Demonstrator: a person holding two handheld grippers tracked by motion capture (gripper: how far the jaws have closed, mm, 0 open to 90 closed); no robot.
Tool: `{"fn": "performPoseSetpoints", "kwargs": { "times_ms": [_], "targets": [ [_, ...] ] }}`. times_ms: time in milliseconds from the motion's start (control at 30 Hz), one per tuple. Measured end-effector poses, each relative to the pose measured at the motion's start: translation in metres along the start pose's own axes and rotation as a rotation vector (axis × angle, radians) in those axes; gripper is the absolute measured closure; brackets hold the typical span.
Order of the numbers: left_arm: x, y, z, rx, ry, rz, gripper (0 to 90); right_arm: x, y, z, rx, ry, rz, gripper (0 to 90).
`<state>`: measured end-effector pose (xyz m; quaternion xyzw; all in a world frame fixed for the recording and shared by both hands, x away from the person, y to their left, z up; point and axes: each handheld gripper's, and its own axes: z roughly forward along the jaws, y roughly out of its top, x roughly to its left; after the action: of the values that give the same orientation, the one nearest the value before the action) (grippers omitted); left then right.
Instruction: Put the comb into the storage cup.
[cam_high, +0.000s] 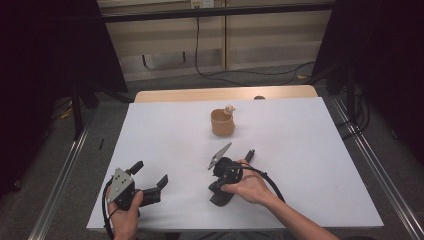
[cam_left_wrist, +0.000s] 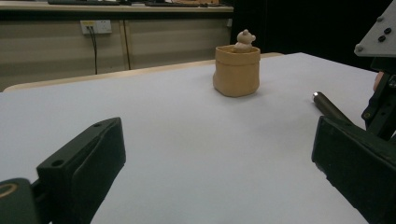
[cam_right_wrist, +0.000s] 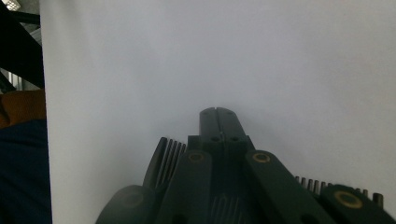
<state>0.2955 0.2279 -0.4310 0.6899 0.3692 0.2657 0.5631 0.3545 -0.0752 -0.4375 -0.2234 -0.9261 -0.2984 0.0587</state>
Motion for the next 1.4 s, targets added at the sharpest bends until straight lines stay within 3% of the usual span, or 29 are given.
{"fn": "performPoseSetpoints", "kwargs": {
  "times_ms": [533, 1400],
  "targets": [
    [0.0, 0.0, -0.001, -0.001, 0.002, -0.001, 2.9, 0.005, -0.008, -0.003, -0.004, 0.018, -0.008, 90.0],
    [0.0, 0.0, 0.0, 0.003, 0.001, 0.003, 2.9, 0.007, -0.033, -0.018, -0.004, 0.052, 0.025, 90.0]
  ]
}}
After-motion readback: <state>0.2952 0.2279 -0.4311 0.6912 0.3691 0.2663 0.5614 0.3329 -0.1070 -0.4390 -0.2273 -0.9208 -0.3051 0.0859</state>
